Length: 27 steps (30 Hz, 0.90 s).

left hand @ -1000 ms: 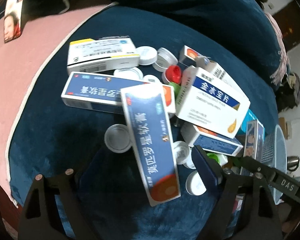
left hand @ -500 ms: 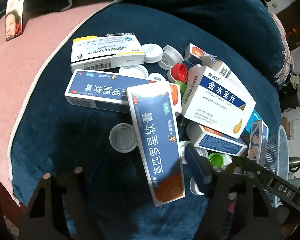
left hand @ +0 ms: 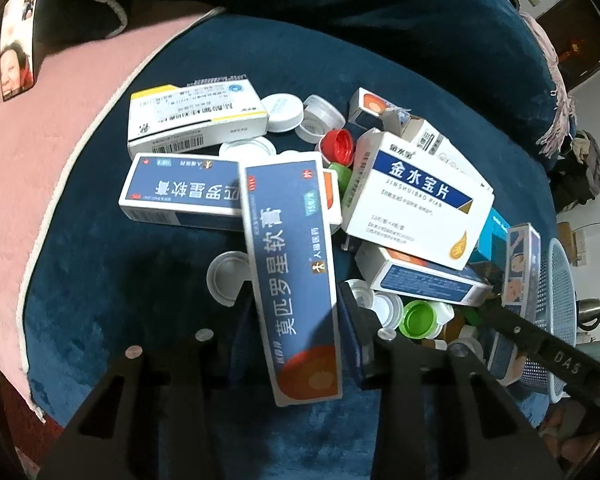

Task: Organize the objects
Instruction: 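Grasp a blue-white ointment box with the left tool while the right tool grasps another, then carry both ointment boxes over the mesh basket and open both tools to drop them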

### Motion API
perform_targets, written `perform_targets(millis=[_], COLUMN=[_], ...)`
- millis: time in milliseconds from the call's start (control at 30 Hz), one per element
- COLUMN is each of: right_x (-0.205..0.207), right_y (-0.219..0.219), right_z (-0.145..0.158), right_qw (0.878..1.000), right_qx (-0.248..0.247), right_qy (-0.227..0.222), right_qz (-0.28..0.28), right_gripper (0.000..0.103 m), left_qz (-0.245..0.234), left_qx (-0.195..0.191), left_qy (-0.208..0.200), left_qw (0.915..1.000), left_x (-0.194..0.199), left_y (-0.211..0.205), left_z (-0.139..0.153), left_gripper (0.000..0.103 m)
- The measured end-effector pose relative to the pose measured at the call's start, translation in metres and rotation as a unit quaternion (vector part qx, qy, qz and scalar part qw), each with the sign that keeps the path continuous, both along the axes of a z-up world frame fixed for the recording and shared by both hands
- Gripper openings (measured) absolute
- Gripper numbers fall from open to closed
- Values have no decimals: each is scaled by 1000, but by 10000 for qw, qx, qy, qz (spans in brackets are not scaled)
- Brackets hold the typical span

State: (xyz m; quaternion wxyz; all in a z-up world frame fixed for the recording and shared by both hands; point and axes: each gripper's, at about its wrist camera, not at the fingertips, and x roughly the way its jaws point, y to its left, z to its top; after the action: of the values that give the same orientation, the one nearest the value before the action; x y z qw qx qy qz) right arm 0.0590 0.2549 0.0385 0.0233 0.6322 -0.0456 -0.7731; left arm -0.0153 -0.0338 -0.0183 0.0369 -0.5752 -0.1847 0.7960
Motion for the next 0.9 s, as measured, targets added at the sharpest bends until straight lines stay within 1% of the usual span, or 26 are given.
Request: perform_targets(millis=[33, 133, 167, 233, 300, 367, 400, 633, 767, 900], right_x=[-6, -7, -12, -10, -3, -15, -14, -4, 1, 7], right_y=[-4, 3, -5, 2, -2, -18, -17, 4, 18, 36], right_z=[2, 11, 11, 16, 15, 11, 12, 29, 37, 45], right_qw=[10000, 9996, 9995, 9991, 9987, 9985, 9984, 9959, 9930, 9886], right_qx=[-42, -176, -196, -260, -307, -323, -336, -524, -643, -748], right_qy=[39, 154, 176, 227, 281, 314, 326, 533, 679, 846], right_qz=[-39, -145, -173, -239, -289, -317, -331, -501, -728, -995], right_gripper=[40, 40, 40, 40, 40, 40, 40, 40, 40, 40], left_qz=[-3, -22, -27, -41, -61, -86, -104, -340, -581, -764], left_qx=[0, 33, 43, 62, 75, 98, 100, 69, 47, 108], left_qy=[28, 159, 211, 312, 385, 424, 435, 617, 809, 969], left_qw=[10000, 9999, 9998, 9995, 9992, 9990, 9990, 9975, 9950, 9923], left_x=[0, 1, 1, 2, 3, 3, 1, 6, 9, 12], left_y=[0, 0, 1, 1, 3, 5, 8, 30, 50, 71], left_z=[2, 12, 15, 23, 30, 33, 34, 49, 61, 74], left_gripper=[40, 39, 39, 39, 39, 39, 39, 39, 39, 39])
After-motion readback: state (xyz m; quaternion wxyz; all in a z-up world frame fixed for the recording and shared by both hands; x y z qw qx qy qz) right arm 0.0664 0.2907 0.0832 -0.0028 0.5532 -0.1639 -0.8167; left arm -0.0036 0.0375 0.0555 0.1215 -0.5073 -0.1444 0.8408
